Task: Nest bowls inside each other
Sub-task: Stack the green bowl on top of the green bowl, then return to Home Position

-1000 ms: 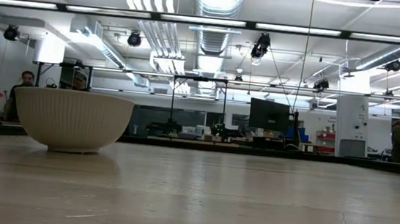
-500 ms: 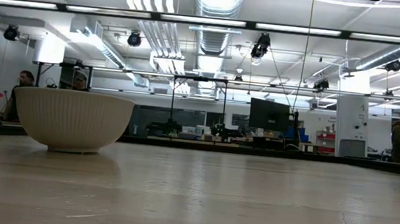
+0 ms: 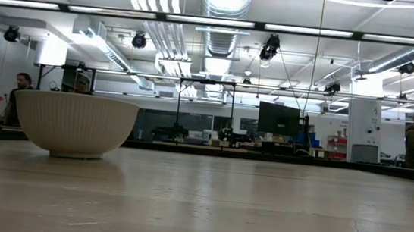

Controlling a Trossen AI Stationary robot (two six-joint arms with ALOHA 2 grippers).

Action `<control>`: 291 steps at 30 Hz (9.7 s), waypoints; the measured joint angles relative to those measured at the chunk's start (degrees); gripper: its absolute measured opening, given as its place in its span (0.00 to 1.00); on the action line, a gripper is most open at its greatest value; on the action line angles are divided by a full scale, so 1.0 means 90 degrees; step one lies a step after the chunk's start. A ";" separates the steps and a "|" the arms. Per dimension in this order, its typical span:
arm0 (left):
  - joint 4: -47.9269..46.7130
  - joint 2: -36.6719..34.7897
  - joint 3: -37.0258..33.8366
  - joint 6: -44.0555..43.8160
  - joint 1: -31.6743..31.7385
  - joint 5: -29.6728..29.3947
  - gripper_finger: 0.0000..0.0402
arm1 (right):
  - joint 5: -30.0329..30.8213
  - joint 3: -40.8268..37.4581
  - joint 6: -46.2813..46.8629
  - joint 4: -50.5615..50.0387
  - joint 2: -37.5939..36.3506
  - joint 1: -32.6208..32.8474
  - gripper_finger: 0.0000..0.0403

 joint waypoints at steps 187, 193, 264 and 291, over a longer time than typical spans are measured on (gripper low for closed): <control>-0.2125 -0.0099 0.1207 0.2803 0.7344 0.0460 0.34 | 0.0000 0.0002 0.0000 -0.0001 0.0001 0.0002 0.08; -0.2375 -0.0099 0.1469 0.2855 0.7344 0.0449 0.35 | 0.0000 0.0000 -0.0001 -0.0001 0.0000 0.0002 0.08; 0.0843 -0.0866 0.2733 0.7849 0.7072 -0.1063 0.11 | 0.0000 0.0001 -0.0001 -0.0001 0.0000 0.0002 0.08; 0.0958 -0.3078 0.1590 0.8682 0.6836 -0.0650 0.05 | 0.0000 0.0002 0.0000 -0.0001 0.0001 0.0000 0.08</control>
